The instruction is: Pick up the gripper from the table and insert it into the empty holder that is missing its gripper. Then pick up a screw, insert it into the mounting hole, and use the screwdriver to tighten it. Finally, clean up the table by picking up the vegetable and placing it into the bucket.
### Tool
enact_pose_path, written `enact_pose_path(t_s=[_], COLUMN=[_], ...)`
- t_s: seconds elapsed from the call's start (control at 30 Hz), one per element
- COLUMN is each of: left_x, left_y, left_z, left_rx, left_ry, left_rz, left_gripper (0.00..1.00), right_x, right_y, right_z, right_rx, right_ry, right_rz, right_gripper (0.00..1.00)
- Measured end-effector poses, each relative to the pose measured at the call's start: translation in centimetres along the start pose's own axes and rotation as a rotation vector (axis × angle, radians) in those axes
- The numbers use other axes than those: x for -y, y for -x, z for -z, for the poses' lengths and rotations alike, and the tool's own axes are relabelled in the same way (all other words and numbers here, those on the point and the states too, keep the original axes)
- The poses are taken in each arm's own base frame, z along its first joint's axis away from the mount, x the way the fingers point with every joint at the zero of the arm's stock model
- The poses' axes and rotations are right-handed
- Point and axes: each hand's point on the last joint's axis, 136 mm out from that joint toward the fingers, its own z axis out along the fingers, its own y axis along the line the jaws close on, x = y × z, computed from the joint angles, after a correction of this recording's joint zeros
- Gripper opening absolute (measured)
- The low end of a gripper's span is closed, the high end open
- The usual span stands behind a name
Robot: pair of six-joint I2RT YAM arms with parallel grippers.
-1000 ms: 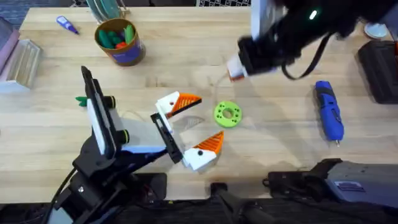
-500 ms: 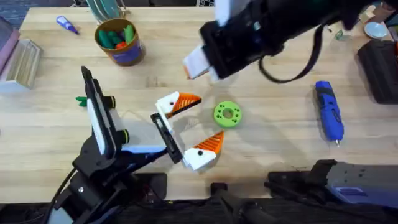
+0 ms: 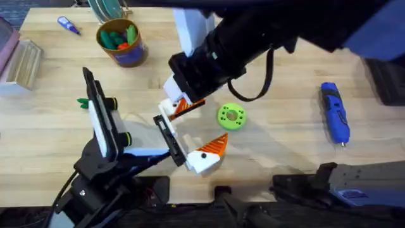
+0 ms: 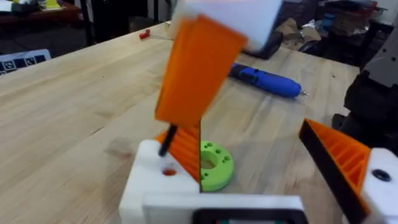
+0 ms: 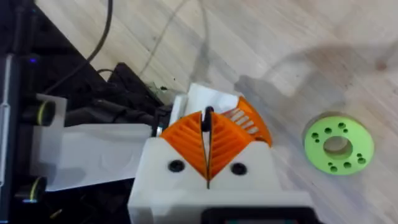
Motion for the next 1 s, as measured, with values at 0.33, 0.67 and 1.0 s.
enact_pose_path(t_s=[0.33,0.67,1.0], left_x=[0.0,0.0,0.0], left_y=[0.0,0.0,0.0], left_z=[0.0,0.0,0.0], left_rx=[0.0,0.0,0.0], left_ry=[0.0,0.0,0.001], left_rz=[0.0,0.0,0.001], left_gripper=[0.985,0.986,0.985], right_x=[0.0,-0.1,0.3], right_y=[-0.5,-0.5,-0.7], right_z=[-0.2,-0.3,-1.6], right_rx=[-0.024,-0.022,-0.056], right_ry=[-0.006,-0.008,-0.019], right_rz=[-0.008,-0.004,-0.012], right_gripper=[0.007,0.007,0.007])
